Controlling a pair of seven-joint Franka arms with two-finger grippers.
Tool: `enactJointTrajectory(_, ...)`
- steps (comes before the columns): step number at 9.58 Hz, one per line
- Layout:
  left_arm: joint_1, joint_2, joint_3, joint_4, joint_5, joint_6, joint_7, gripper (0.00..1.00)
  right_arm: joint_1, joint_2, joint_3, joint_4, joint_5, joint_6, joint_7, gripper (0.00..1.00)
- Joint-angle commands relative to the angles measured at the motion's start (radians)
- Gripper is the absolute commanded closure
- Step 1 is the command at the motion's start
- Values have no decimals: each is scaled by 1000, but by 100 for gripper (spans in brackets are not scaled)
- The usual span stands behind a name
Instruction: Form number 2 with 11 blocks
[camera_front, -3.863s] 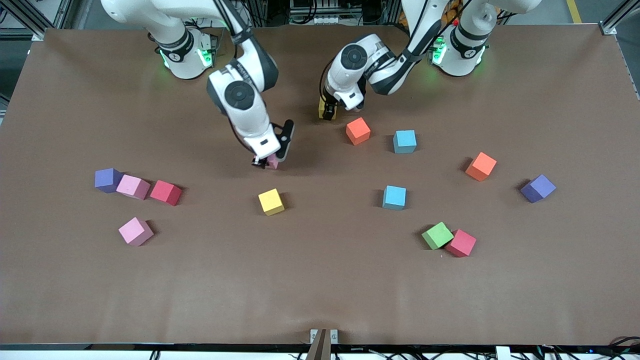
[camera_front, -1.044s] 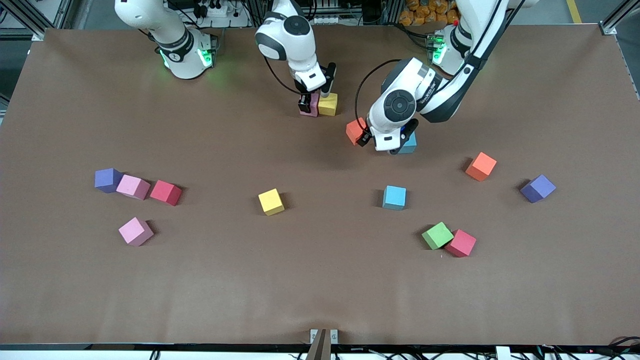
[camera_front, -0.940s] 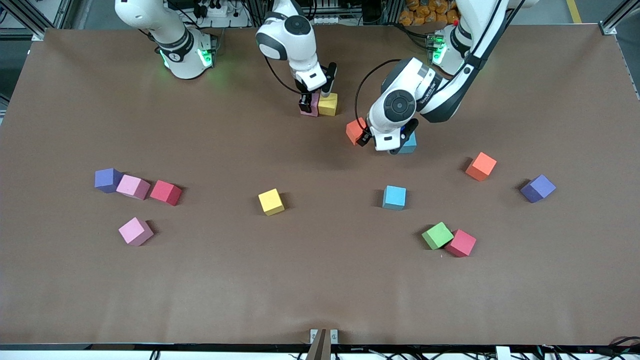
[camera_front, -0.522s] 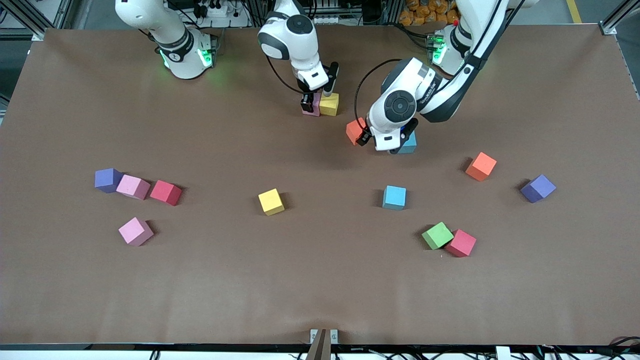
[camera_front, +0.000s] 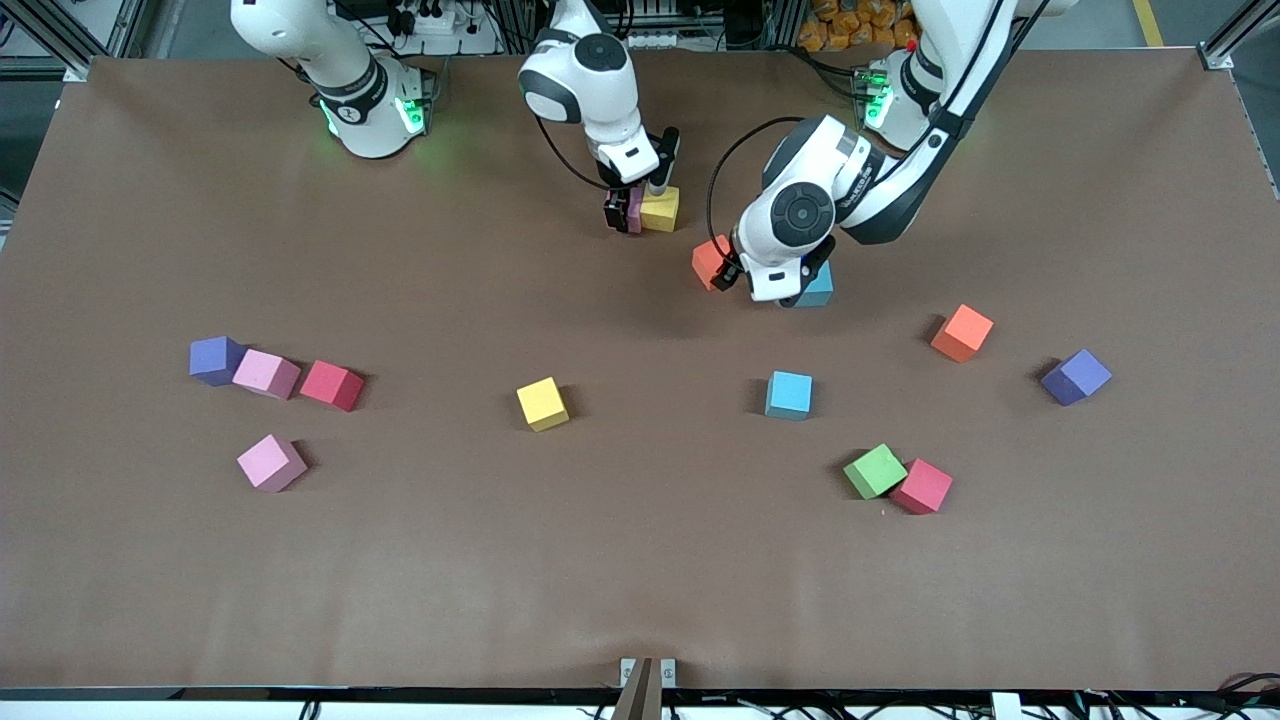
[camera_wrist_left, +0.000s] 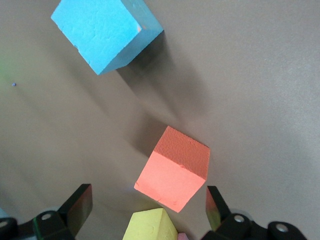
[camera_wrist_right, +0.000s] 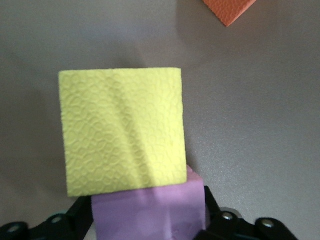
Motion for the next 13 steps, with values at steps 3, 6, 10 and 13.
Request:
enactJointTrajectory(3,-15,11,3,19,-51,-13,-7,0,22,9,-11,20,17,4,37,0)
enactJointTrajectory(6,-17,19,3,20,-52,-11,-7,0,17,-17,-11,19,17,-6,32,0)
enactJointTrajectory(10,-61,57,4,30,-42,24,-7,0,15,-86,-13,16,15,-104,26,0)
enactJointTrajectory(13,-78,51,-8,19,56,39,56,0,11,-128,-14,16,14,-160,20,0)
